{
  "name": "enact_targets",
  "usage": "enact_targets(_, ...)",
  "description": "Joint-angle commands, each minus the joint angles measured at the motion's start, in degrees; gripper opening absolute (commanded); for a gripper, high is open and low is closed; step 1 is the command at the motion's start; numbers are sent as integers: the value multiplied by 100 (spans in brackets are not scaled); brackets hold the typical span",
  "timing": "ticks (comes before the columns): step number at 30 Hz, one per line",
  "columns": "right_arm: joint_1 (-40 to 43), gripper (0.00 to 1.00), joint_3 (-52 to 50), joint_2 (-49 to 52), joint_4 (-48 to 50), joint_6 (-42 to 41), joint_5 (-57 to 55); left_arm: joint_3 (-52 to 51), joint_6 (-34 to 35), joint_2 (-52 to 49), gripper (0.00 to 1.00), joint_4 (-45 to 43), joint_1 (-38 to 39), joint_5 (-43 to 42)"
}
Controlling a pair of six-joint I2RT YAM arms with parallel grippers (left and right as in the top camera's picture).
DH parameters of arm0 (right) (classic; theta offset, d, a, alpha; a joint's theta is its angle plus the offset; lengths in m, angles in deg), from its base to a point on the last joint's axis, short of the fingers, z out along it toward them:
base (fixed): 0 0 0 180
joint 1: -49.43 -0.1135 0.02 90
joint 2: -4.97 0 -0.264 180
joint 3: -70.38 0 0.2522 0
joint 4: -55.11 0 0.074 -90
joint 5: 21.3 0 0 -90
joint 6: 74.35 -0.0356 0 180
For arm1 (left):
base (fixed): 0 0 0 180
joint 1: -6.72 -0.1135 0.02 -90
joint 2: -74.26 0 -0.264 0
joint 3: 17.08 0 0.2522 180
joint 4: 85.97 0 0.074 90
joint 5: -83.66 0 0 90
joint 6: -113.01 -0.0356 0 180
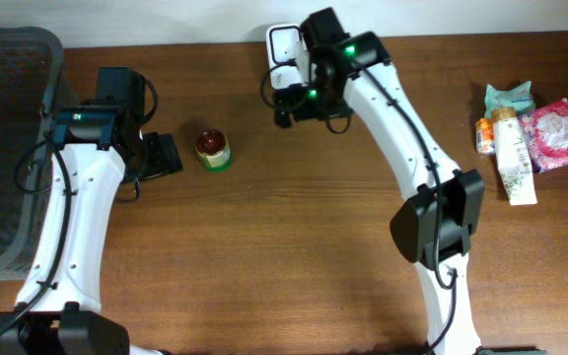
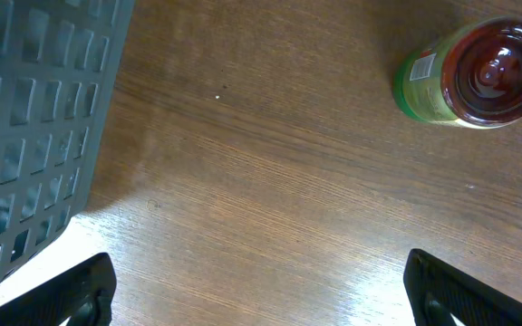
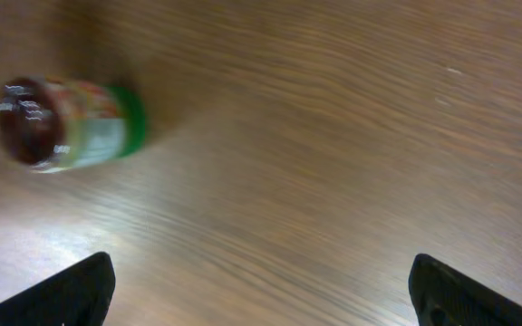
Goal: Scan the item barcode
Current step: 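Move the right gripper left toward the green-capped jar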
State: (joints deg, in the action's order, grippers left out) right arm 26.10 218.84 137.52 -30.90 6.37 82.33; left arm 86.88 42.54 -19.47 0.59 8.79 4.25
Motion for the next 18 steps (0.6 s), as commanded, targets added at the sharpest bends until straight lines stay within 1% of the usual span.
enact_targets(1,-278,99,85,-61,348,-343,330,-17,17,85,99,-9,-37,63)
enact_targets(4,-573,99,83,-22,879,-520,334,-17,17,85,99,-9,-37,63)
enact_targets(9,-1128,99,83,247,1615,-516,188,-17,17,85,99,-9,-37,66)
enact_targets(12,-1373,99,83,487,1812,-555,-671,-17,17,85,99,-9,-37,63)
enact_targets(13,-1425,99,83,570,1858,-741,-922,-17,17,85,99,-9,-37,63)
enact_targets(15,-1482,99,83,745,2000,-1049,-960,-17,17,85,99,-9,-37,63)
enact_targets(18,-1497,99,83,868,2107,-1121,-914,-17,17,85,99,-9,-37,63)
